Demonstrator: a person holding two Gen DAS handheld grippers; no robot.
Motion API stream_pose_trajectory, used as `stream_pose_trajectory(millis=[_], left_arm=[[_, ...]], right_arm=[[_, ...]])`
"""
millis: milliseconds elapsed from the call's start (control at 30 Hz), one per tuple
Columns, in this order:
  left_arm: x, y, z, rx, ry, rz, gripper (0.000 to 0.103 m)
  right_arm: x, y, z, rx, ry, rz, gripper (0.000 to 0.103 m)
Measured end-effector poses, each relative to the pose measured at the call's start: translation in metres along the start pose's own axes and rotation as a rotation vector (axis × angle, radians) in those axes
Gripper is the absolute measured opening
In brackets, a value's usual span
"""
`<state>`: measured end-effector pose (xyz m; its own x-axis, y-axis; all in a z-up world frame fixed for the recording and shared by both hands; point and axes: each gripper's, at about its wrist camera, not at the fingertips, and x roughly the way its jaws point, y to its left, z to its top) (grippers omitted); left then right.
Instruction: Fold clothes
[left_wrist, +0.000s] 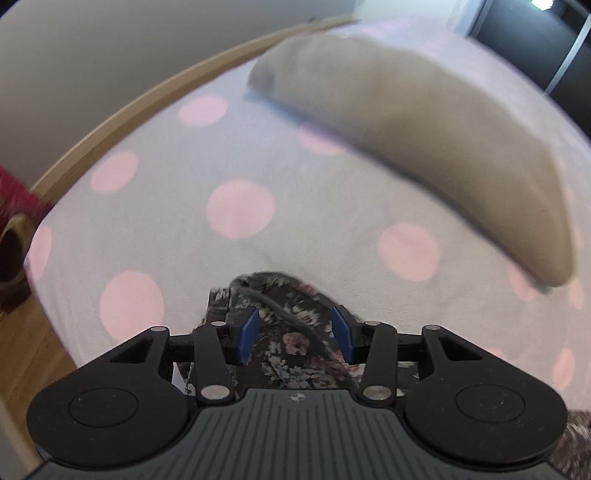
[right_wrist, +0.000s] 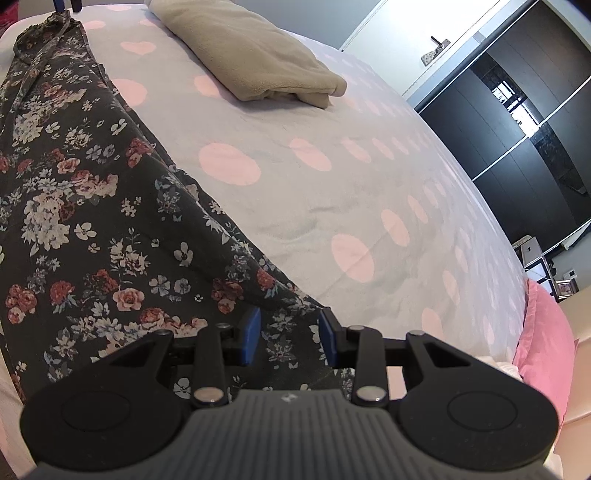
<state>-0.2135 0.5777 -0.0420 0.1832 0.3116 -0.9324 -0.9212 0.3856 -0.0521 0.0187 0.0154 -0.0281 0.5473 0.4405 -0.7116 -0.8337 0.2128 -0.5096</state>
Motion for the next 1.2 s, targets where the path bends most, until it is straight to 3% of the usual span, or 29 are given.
stream_pose_trajectory(millis=[100, 133, 167, 267, 533, 600, 700, 933, 1067, 1200], left_arm=[[0.015, 0.001, 0.001, -0.031, 0.048, 0.045, 0.022], [0.015, 0.001, 0.002, -0.038, 0.051, 0.038, 0.011], [0.013, 0.001, 0.002, -0.039, 0.043, 0.025, 0.006], [-0.010, -0.005, 0.001, -0.023, -0.030, -0.036, 0.001], [-0.089, 0.005, -0.012, -0.041, -0.312, -0.321, 0.000], [-0.091, 0.017, -0.020, -0.038, -0.331, -0.340, 0.000], [-0.077, 0.038, -0.030, -0.055, -0.271, -0.286, 0.000], [-0.053, 0.081, -0.057, -0.076, -0.052, -0.199, 0.000], [-0.032, 0.093, -0.075, -0.047, 0.115, -0.093, 0.000], [-0.016, 0.084, -0.086, 0.042, 0.183, -0.010, 0.000]], right_arm=[[-0.001, -0.001, -0.002, 0.000, -0.004, -0.007, 0.038], [-0.001, -0.001, -0.002, -0.003, -0.006, -0.008, 0.038], [-0.002, 0.000, -0.002, -0.006, -0.008, -0.009, 0.038], [-0.003, 0.001, -0.002, -0.014, -0.013, -0.012, 0.038], [-0.008, 0.004, -0.003, -0.035, -0.027, -0.019, 0.038], [-0.009, 0.005, -0.003, -0.041, -0.031, -0.020, 0.038], [-0.011, 0.006, -0.003, -0.048, -0.036, -0.023, 0.038], [-0.011, 0.008, 0.001, -0.061, -0.039, -0.020, 0.038], [-0.008, 0.011, 0.003, -0.074, -0.035, -0.017, 0.038], [-0.007, 0.014, 0.006, -0.085, -0.037, -0.016, 0.038]])
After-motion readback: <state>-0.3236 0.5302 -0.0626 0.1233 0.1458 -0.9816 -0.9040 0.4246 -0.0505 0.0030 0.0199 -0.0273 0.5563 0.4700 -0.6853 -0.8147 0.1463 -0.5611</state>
